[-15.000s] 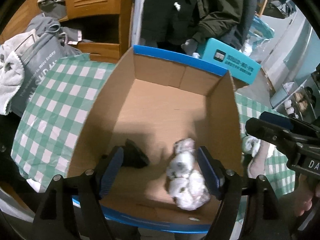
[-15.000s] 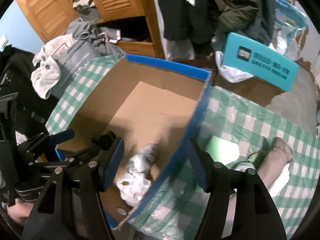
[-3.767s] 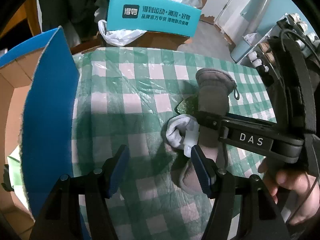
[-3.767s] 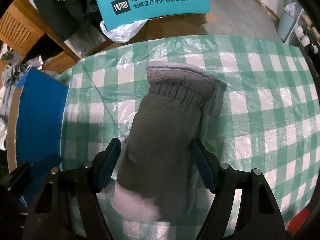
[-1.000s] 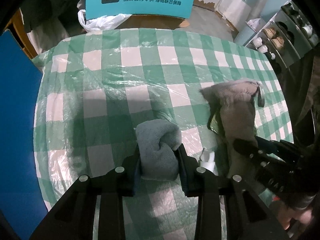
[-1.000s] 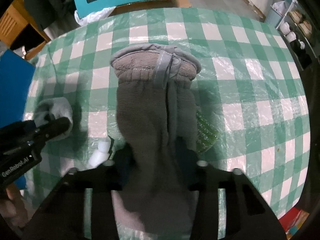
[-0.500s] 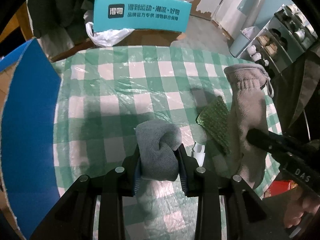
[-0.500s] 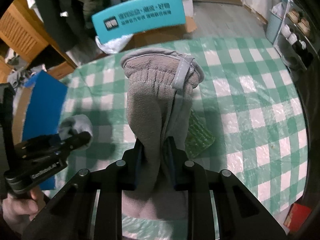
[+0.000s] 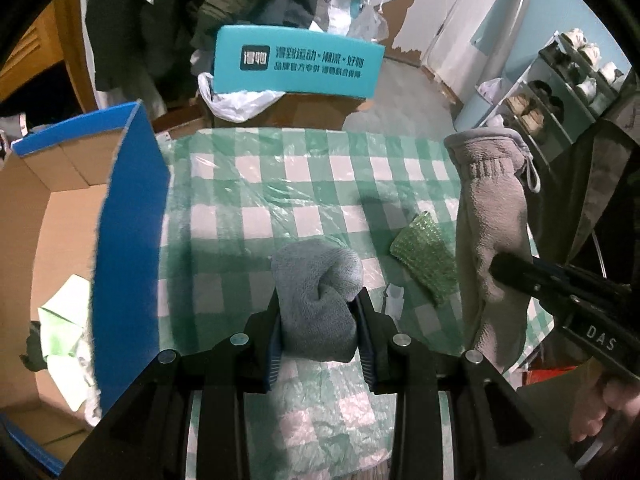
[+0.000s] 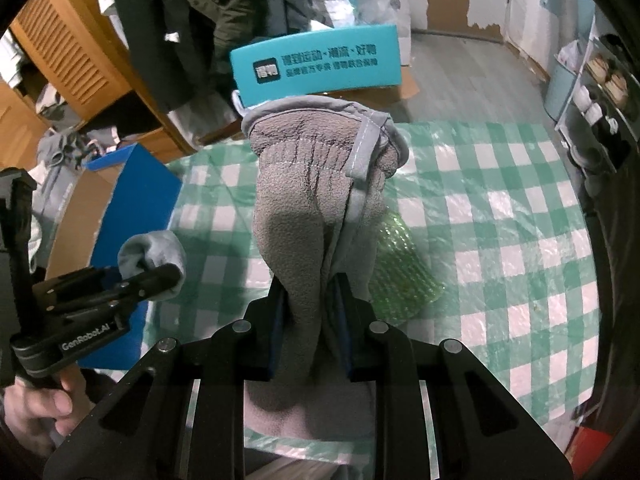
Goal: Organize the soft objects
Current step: 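Carry the grey mitten and grey sock over the cardboard box with both tools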
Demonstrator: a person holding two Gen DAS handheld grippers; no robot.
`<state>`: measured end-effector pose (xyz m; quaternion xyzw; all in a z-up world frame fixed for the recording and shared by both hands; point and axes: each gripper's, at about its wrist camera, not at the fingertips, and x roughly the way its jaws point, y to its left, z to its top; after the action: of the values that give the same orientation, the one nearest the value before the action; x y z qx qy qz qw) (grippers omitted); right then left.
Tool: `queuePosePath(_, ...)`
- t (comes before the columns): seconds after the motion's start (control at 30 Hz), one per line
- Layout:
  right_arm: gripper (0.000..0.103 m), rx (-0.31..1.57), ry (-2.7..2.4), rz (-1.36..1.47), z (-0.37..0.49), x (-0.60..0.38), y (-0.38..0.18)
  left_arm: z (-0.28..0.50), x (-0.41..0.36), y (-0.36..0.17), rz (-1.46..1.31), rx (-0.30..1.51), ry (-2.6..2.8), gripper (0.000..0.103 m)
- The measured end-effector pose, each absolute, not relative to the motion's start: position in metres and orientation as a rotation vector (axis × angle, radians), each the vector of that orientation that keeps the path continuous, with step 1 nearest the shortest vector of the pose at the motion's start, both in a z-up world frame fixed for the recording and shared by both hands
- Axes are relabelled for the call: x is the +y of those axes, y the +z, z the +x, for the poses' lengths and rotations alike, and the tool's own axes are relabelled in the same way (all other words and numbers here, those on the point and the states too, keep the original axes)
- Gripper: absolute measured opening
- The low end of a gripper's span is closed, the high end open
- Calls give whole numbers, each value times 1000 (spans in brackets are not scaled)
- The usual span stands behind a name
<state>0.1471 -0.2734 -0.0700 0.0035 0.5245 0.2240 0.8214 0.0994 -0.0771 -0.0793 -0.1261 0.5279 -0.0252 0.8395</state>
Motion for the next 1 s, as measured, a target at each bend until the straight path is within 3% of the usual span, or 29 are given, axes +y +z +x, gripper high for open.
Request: queuePosePath(1.0, 21, 1033, 651, -44, 124, -194, -18, 49, -13, -32, -312, 1009, 15, 32)
